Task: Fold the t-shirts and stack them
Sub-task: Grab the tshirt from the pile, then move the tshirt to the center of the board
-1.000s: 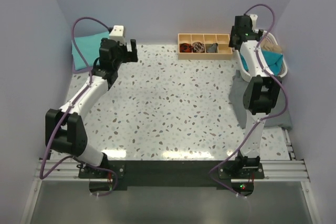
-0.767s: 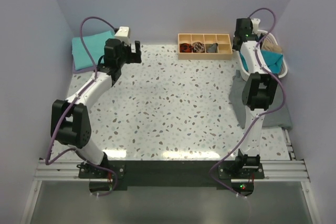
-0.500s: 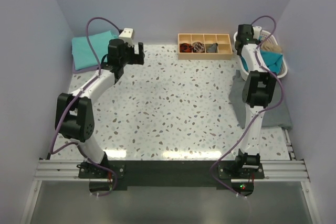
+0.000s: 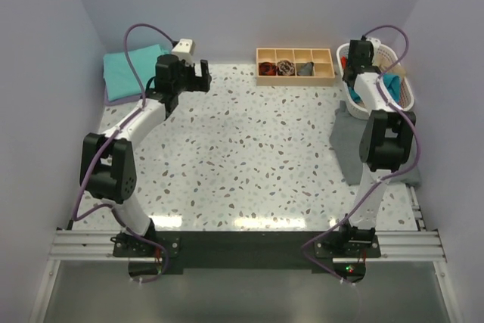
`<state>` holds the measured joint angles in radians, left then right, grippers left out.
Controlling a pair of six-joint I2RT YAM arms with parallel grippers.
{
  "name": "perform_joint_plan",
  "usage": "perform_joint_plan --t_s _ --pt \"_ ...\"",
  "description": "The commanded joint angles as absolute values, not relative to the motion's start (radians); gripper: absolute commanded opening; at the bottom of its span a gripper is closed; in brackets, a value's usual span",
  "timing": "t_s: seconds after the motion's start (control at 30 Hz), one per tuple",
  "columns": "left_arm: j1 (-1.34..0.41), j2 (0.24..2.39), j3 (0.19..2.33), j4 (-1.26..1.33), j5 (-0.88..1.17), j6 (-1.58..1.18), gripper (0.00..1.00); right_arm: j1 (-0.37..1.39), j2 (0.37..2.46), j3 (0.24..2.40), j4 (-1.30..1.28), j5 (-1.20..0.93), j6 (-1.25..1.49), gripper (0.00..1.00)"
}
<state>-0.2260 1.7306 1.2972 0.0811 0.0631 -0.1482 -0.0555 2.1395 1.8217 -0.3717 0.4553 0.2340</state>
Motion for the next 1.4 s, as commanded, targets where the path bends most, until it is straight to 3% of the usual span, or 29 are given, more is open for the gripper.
perform_joint_plan --t_s 0.0,0.23,0.43,0.57,0.77,0.93,1.03,1.13,1.3,1.33,1.37 --pt "-0.230 1.683 1.328 0.120 0.132 -0.195 1.00 -0.008 1.896 1.671 -0.204 0.315 0.270 0.02" --pt "-0.230 1.631 1.283 0.124 0.187 -0.222 1.00 0.069 1.746 1.513 -0.132 0.261 0.220 0.00" --pt "-0.230 1.540 1.224 0.118 0.006 -0.203 1.00 0.211 1.522 1.442 -0.130 0.164 0.075 0.00" --pt "-0.230 1.462 1.190 0.117 -0.070 -0.180 1.00 0.299 1.419 1.529 -0.202 0.054 0.032 0.00" --pt "-0.230 1.358 1.144 0.118 -0.107 -0.184 1.00 0.403 1.413 1.722 -0.455 -0.276 0.009 0.00" --pt "-0.230 1.278 1.111 0.061 -0.172 -0.193 1.00 0.479 1.342 1.583 -0.392 -0.444 0.083 0.00" --pt "-0.232 1.232 1.075 0.051 -0.204 -0.213 1.00 0.486 1.325 1.453 -0.374 -0.401 0.106 0.04" --pt "-0.230 1.212 1.051 0.034 -0.201 -0.235 1.00 0.488 1.402 1.369 -0.448 -0.336 0.087 0.24" --pt "-0.232 1.209 0.987 0.002 -0.187 -0.294 1.00 0.488 1.575 1.253 -0.511 0.102 0.126 0.43" --pt "-0.235 1.210 0.970 0.002 -0.186 -0.319 1.00 0.488 1.569 1.244 -0.496 0.121 0.129 0.51" --pt "-0.235 1.207 0.935 0.002 -0.187 -0.330 1.00 0.486 1.557 1.221 -0.485 0.121 0.130 0.69"
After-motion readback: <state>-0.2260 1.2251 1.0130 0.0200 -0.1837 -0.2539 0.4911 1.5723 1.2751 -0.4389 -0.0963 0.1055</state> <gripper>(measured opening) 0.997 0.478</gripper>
